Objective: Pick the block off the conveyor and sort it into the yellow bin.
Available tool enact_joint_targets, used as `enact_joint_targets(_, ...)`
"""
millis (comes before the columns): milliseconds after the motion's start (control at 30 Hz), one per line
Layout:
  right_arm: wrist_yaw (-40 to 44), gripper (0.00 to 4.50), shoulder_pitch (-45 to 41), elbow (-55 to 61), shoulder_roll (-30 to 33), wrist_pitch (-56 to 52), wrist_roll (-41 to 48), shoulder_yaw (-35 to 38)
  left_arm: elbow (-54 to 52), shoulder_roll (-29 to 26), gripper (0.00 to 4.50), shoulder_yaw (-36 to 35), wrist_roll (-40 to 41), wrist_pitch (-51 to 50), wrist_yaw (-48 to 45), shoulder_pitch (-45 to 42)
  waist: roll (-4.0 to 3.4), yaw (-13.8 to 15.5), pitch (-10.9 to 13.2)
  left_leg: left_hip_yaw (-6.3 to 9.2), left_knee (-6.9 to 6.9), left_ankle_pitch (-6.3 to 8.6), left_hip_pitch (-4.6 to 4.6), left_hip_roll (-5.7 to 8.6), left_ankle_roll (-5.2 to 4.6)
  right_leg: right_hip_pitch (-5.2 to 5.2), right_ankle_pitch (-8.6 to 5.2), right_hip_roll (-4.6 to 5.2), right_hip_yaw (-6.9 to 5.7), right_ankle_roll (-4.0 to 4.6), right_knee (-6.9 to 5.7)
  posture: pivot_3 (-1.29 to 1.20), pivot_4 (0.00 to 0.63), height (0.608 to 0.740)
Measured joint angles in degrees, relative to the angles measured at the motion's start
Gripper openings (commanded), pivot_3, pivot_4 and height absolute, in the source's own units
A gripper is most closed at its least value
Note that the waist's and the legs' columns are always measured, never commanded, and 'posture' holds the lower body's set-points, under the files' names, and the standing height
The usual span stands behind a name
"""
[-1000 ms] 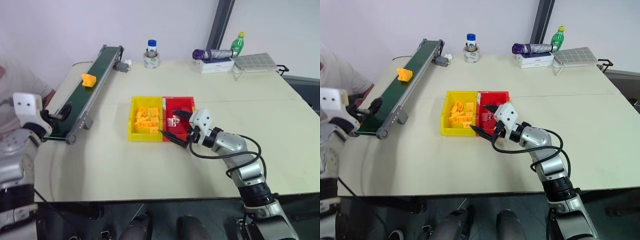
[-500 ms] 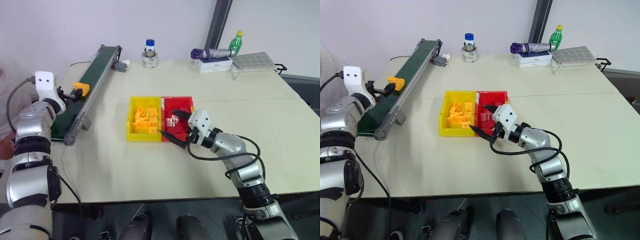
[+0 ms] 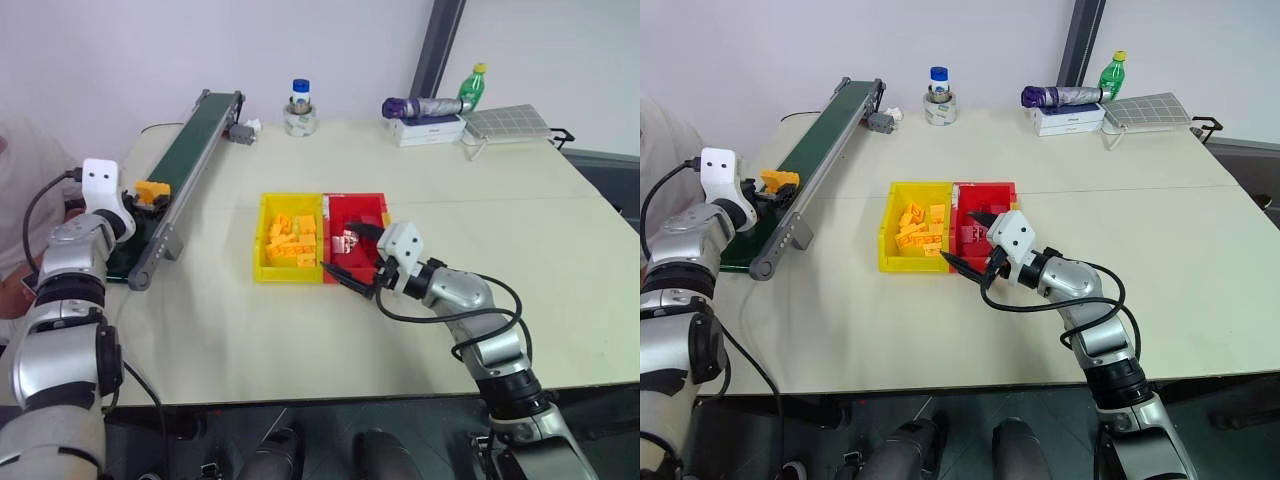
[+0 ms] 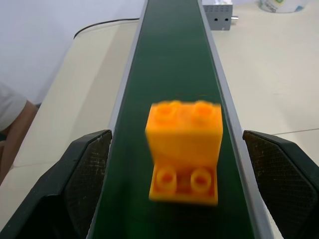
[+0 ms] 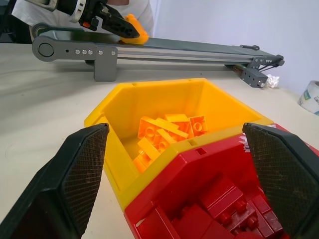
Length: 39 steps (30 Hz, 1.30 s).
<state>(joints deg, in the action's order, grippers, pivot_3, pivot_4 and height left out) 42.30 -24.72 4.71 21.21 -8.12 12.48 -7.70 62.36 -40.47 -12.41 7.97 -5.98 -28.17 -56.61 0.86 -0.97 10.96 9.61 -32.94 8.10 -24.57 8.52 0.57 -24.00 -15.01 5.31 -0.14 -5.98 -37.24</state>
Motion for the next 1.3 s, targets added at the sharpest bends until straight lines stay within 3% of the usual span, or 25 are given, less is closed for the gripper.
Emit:
enact_joint_targets(133, -0.01, 4.50, 0.00, 0.00, 0.00, 0.00, -0.09, 0.00, -0.01, 0.02, 1.53, -0.02, 0.03, 0.03, 0.13, 0.01, 0.00, 0.00, 0.00, 0.00, -0.02, 0.00, 0.00, 0.00, 0.00, 0.00, 0.00, -0.01, 0.00, 0.00, -0.01, 0.00, 0.150, 0.740)
enact_joint_targets(167, -0.01, 4.50, 0.00, 0.00, 0.01, 0.00, -0.12, 0.00, -0.01, 0.02, 1.29, -0.05, 0.05, 0.03, 0.31, 0.02, 0.00, 0.00, 0.00, 0.00, -0.03, 0.00, 0.00, 0.00, 0.00, 0.01, 0.00, -0.01, 0.00, 0.00, -0.01, 0.00, 0.150, 0.740)
enact_joint_targets(333, -0.03, 4.50, -0.01, 0.00, 0.21, 0.01, -0.38, 0.02, -4.17, 1.22, 1.33, -1.37, 1.94, -1.05, -0.08, 1.83, 0.00, 0.00, 0.00, 0.00, -0.06, 0.00, 0.00, 0.00, 0.00, 0.02, 0.01, -0.01, 0.00, -0.01, -0.02, 0.00, 0.150, 0.740)
enact_joint_targets(533, -0.22, 4.50, -0.12, 0.01, 0.18, 0.19, -0.43, -0.01, -31.67, 5.81, 1.33, -1.73, 11.39, -10.15, -10.09, 10.85, 0.00, -0.01, 0.00, 0.00, -0.11, -0.02, -0.02, 0.00, -0.03, 0.06, 0.04, 0.01, 0.06, 0.01, 0.00, 0.00, 0.150, 0.740)
enact_joint_targets(667, -0.20, 4.50, -0.21, 0.01, 0.27, 0.34, -0.43, 0.13, -46.80, 7.28, 1.33, 3.36, 13.82, -15.35, -14.63, 16.69, 0.00, -0.20, 0.00, -0.02, -0.10, -0.06, 0.03, -0.09, -0.08, 0.05, 0.07, -0.07, 0.09, 0.08, -0.03, 0.00, 0.150, 0.740)
enact_joint_targets(900, -0.19, 4.50, -0.25, 0.01, 0.27, 0.59, -0.42, 0.11, -54.17, 14.25, 1.33, 9.53, 12.48, -17.32, -12.10, 20.46, 0.00, 0.30, 0.00, -0.02, -0.14, -0.03, 0.04, -0.19, 0.04, 0.10, 0.14, -0.17, 0.11, 0.20, 0.02, 0.00, 0.150, 0.740)
enact_joint_targets(1067, -0.38, 4.50, -0.08, 0.01, 0.43, 0.58, -0.48, 0.15, -53.76, 18.20, 1.33, 10.06, 11.68, -17.55, -8.36, 20.05, 0.00, 0.18, 0.00, -0.02, -0.13, -0.03, 0.04, -0.19, 0.04, 0.06, 0.14, -0.18, 0.11, 0.20, 0.01, 0.00, 0.150, 0.740)
enact_joint_targets(1100, -0.41, 4.50, -0.07, 0.02, 0.42, 0.58, -0.48, 0.15, -53.46, 18.99, 2.39, 10.01, 12.01, -18.02, -8.11, 19.83, 0.00, 0.17, 0.00, -0.03, -0.14, -0.04, 0.04, -0.20, 0.03, 0.06, 0.14, -0.19, 0.11, 0.20, 0.01, 0.00, 0.150, 0.740)
enact_joint_targets(1233, -0.67, 4.50, -0.02, 0.04, 0.43, 0.57, -0.48, 0.15, -53.41, 20.37, 4.28, 9.84, 13.24, -19.40, -8.09, 19.37, 0.00, 0.17, 0.00, -0.03, -0.14, -0.08, 0.04, -0.20, -0.04, 0.07, 0.14, -0.20, 0.10, 0.20, 0.01, 0.00, 0.150, 0.740)
enact_joint_targets(1300, -0.87, 4.50, 0.04, 0.04, 0.43, 0.55, -0.48, 0.14, -53.47, 20.27, 4.45, 9.79, 13.38, -19.39, -8.58, 19.02, 0.00, 0.20, 0.00, -0.03, -0.14, -0.08, 0.04, -0.20, -0.04, 0.08, 0.14, -0.19, 0.10, 0.20, 0.01, 0.00, 0.150, 0.740)
